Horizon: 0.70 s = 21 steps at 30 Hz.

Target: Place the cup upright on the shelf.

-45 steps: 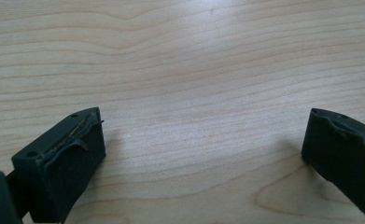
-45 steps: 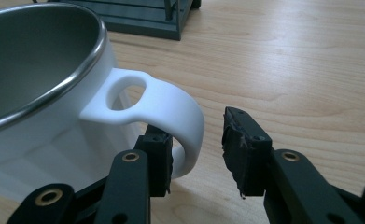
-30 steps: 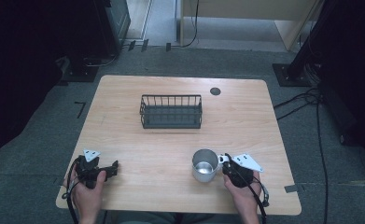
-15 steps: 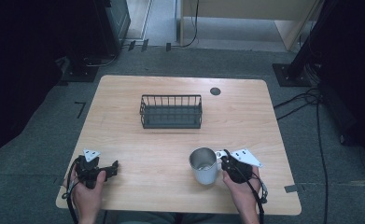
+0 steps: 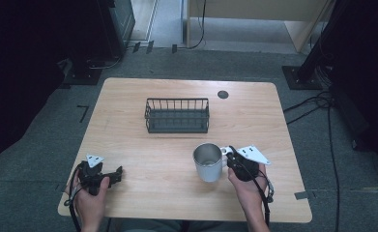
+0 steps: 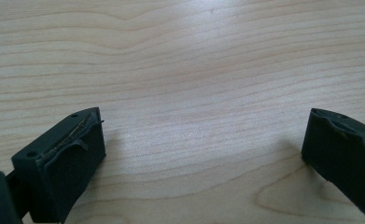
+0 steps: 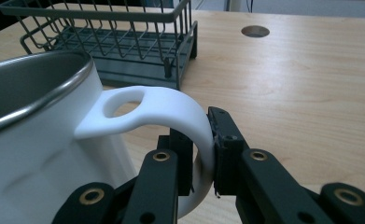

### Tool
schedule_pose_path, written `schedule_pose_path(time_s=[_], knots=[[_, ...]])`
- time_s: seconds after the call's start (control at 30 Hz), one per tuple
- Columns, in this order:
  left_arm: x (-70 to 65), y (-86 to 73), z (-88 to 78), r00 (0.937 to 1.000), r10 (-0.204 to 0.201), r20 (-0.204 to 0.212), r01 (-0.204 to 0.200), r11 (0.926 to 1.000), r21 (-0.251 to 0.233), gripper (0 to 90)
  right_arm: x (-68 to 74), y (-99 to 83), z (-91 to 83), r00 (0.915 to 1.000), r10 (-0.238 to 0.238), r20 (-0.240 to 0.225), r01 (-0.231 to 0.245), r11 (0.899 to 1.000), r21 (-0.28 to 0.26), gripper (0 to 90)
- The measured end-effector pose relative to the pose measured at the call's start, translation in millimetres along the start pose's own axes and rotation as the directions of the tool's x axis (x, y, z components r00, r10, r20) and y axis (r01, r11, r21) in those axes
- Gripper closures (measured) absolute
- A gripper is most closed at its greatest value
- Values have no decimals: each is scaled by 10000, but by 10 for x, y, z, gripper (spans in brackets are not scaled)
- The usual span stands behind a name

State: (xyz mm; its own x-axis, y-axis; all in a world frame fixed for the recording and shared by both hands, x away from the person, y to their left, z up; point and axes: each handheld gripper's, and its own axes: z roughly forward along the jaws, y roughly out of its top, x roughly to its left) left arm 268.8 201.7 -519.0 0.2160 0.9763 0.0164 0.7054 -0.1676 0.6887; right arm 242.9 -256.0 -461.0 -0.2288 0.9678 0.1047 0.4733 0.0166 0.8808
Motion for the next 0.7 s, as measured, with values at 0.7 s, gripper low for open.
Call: schedule_pose_path(time_s=[0.7], knots=[[0, 0, 0, 10000, 3, 0, -3, 10000, 1, 0, 203, 393, 220, 9988, -462, -184, 457, 9985, -297, 819]])
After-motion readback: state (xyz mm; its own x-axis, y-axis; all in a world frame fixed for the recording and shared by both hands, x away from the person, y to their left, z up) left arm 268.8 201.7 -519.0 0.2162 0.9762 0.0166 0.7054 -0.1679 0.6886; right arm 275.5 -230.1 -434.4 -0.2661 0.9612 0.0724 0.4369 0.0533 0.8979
